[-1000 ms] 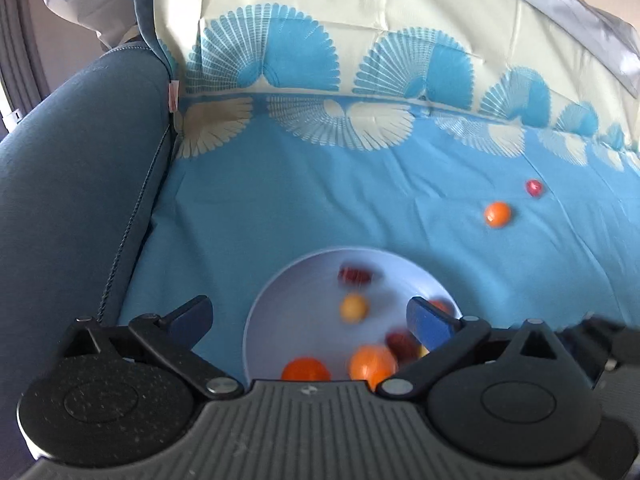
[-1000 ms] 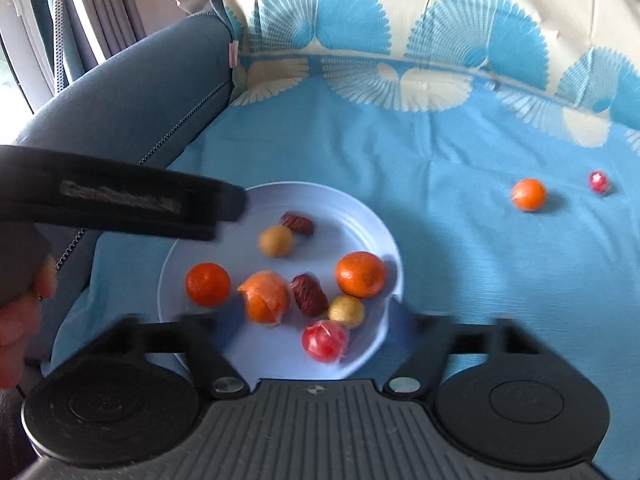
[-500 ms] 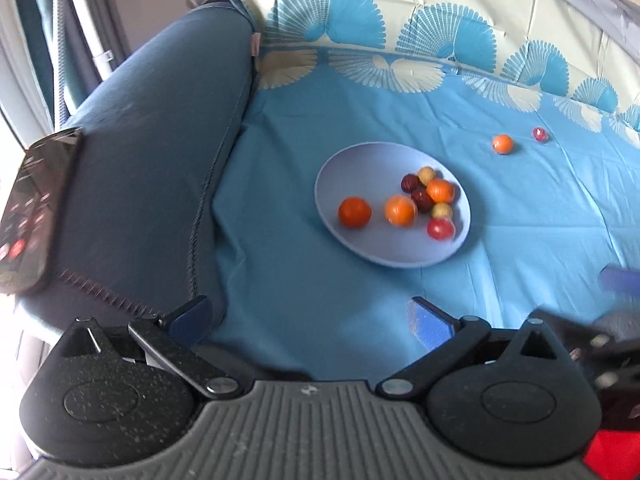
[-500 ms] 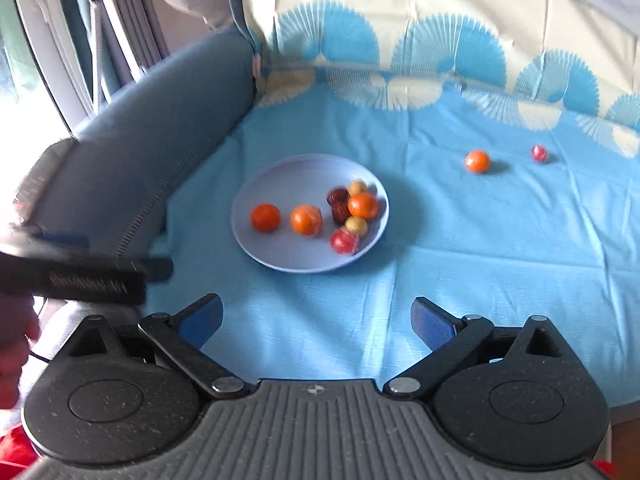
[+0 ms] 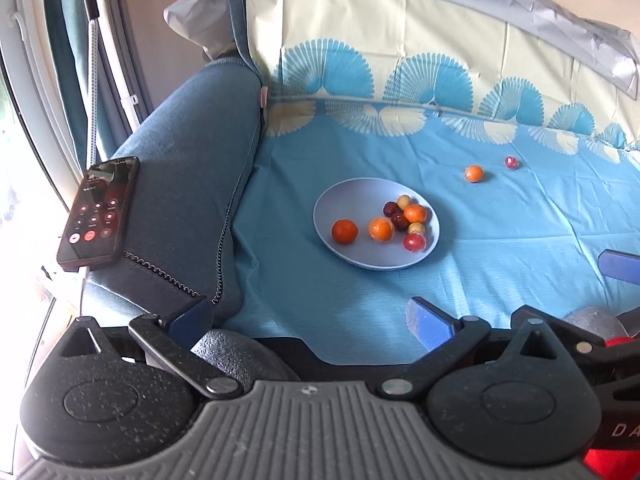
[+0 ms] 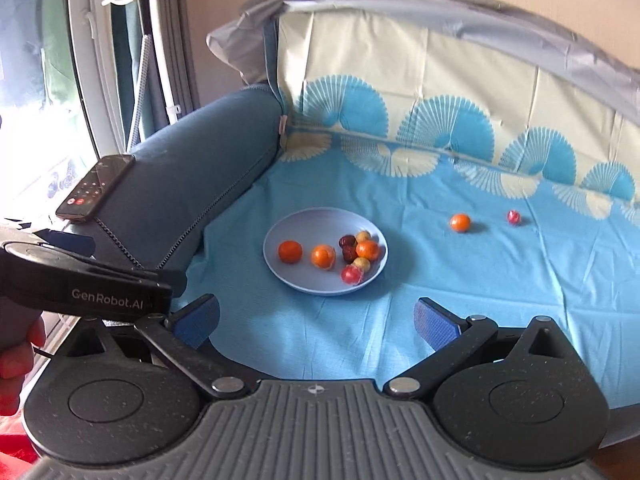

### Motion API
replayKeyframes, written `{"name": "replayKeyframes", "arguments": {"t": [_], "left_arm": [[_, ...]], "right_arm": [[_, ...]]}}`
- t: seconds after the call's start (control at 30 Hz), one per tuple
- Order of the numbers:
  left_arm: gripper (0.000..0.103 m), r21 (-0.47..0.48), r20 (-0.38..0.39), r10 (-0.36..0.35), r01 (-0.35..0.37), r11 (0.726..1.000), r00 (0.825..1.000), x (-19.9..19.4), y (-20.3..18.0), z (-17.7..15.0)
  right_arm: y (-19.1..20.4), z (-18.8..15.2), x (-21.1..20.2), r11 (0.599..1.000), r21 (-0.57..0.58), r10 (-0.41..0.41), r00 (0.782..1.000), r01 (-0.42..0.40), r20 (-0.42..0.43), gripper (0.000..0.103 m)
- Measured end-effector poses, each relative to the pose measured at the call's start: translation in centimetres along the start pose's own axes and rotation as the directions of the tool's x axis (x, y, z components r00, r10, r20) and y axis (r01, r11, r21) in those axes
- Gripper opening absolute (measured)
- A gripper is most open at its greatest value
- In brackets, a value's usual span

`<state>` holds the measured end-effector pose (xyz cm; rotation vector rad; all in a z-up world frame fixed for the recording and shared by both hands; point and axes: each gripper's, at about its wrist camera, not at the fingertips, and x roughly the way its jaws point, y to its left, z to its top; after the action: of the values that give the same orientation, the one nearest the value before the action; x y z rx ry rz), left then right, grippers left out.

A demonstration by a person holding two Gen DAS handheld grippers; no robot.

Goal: Organize fruits
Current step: 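Lift both tools back from the plate, then grasp the mandarin with the left tool while the right tool grasps the wrapped red fruit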

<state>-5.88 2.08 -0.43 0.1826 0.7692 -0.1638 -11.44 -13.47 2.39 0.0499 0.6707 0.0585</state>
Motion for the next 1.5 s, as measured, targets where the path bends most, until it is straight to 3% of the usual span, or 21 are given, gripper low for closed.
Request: {"name": "replayKeyframes", "arguments": {"t": [0.5,1.1,1.5], "left_arm": [[0.103,0.032,0.062,0.021,-0.023,0.999,0.998,-2.6,-0.5,-0.1],[0.103,0.002,0.075,0.003,-0.003,1.0,0.997,-2.8,0.0,-0.1],[0.103,0.017,0.115,-0.032,0.03,0.999,0.993,-4.2,-1.0,0.3]], "right_arm": [[0.5,-0.3,-2.6,1.0,-0.005,-0.006,0.997,0.006,0.074,0.102],[1.0,-0.4,-3.0,1.0,-0.021,-0.02,0.997,0.022,0.08,0.102],[0.0,-0.7,-5.5,0.995,0.008,-0.095,0.987,0.095,0.133,0.102]]}}
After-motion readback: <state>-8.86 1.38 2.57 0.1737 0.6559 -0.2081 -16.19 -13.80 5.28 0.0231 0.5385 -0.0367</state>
